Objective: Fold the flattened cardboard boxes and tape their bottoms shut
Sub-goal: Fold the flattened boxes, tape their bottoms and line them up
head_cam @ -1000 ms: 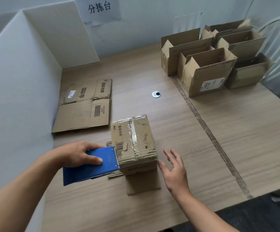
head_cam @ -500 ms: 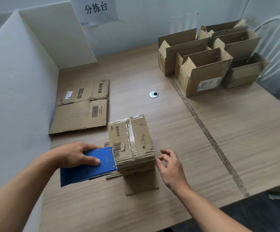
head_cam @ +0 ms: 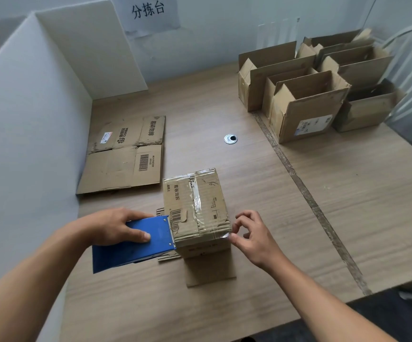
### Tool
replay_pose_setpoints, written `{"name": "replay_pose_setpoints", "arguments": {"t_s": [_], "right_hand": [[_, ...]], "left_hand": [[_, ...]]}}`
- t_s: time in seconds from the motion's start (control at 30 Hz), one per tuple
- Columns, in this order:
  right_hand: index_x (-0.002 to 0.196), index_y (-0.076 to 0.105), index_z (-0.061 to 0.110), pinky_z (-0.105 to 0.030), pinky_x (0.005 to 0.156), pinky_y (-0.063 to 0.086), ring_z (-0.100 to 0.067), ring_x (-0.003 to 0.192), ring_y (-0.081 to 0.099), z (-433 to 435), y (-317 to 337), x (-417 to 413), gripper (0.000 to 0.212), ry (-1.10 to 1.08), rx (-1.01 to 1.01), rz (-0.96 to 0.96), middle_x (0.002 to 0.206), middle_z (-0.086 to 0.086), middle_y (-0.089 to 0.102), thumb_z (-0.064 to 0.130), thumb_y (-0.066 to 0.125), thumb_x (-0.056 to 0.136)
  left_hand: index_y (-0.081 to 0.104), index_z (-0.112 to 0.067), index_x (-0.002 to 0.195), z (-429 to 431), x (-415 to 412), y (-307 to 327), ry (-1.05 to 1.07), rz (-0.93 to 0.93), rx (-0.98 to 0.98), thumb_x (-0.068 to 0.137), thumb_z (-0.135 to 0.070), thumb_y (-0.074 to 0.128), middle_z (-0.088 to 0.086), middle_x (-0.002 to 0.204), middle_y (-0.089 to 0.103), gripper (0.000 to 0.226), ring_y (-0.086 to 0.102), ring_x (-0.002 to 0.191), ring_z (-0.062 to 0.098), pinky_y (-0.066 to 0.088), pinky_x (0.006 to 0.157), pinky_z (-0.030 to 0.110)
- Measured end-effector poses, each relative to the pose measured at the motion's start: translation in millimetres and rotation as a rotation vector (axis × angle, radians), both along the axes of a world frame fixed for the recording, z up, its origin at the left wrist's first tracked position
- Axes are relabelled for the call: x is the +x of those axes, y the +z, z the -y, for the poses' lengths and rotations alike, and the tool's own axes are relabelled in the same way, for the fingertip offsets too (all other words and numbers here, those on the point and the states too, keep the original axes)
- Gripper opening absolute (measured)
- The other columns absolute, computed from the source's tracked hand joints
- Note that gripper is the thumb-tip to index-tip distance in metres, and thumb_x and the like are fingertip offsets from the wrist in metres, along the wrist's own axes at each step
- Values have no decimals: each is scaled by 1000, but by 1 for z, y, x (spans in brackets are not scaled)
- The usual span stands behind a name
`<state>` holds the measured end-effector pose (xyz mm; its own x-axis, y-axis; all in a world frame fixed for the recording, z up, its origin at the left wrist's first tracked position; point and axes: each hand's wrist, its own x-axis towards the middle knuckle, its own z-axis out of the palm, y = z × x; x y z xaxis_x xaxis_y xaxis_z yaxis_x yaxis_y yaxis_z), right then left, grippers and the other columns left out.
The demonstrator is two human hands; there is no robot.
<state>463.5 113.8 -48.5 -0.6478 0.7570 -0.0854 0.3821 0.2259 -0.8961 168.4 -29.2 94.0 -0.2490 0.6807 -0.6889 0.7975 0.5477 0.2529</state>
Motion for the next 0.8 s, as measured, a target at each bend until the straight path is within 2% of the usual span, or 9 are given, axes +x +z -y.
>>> {"name": "replay_pose_setpoints", "arguments": {"t_s": [0.23, 0.33, 0.4, 0.47, 0.53, 0.6, 0.67, 0.73, 0.8], "right_hand": [[76, 74, 30, -27, 93, 47, 14, 118, 47, 13, 4, 7, 13, -74, -262, -160, 131, 18, 49, 21, 78, 85], [79, 80, 17, -24, 96, 44, 12, 115, 53, 21, 5, 5, 6, -221, -451, -231, 133, 16, 53, 20, 78, 84], [74, 79, 15, -31, 98, 45, 0, 111, 59, 32, 6, -4, 10, -359, -567, -269, 124, 13, 60, 19, 79, 83], [69, 73, 13, -29, 81, 47, -6, 85, 62, 45, 8, -13, 15, -453, -621, -292, 95, 12, 67, 15, 79, 82], [69, 68, 14, -25, 66, 42, -10, 66, 52, 53, 9, -20, 18, -504, -609, -299, 70, 8, 62, 12, 77, 84], [70, 66, 15, -24, 65, 43, -11, 69, 52, 54, 7, -24, 18, -535, -573, -283, 72, 1, 61, 13, 77, 84], [69, 65, 17, -25, 69, 45, -11, 72, 54, 50, 3, -23, 20, -512, -517, -225, 82, -5, 62, 20, 78, 83], [68, 59, 19, -27, 70, 43, -12, 72, 52, 43, 1, -22, 26, -469, -433, -124, 85, -7, 59, 28, 80, 81], [75, 52, 21, -29, 72, 42, -16, 78, 52, 35, 1, -19, 32, -426, -360, -6, 90, -4, 55, 35, 81, 79]], "left_hand": [[47, -68, 116, 2, -1, 0, 0, -2, -1, 85, -55, 70, -26, 114, 64, 41, 58, 101, -3, 42, 88, 22], [46, -71, 112, 1, 0, 0, 7, 1, -8, 80, -61, 71, -26, 114, 64, 41, 58, 102, -1, 44, 94, 27], [46, -71, 111, 0, 1, 1, 12, 14, -15, 83, -57, 71, -26, 114, 64, 40, 58, 102, -2, 43, 92, 25], [48, -72, 107, -2, 1, 2, 24, 39, -23, 77, -64, 71, -28, 112, 65, 39, 59, 100, -5, 43, 87, 20], [50, -77, 100, -2, -1, 2, 26, 63, -23, 49, -91, 63, -32, 108, 66, 55, 60, 98, -8, 43, 87, 19], [50, -78, 99, -1, -5, 0, 25, 69, -17, 28, -103, 51, -34, 105, 66, 75, 61, 98, -7, 45, 91, 22], [50, -76, 101, -1, -4, 1, 24, 78, -19, 36, -99, 56, -33, 106, 67, 69, 61, 97, -7, 45, 91, 23], [50, -73, 105, -2, 0, 4, 28, 60, -24, 64, -79, 69, -29, 110, 66, 45, 61, 99, -4, 44, 90, 23], [48, -73, 106, 0, 0, 4, 34, 43, -13, 76, -65, 71, -26, 113, 66, 39, 60, 100, -2, 45, 94, 28]]}}
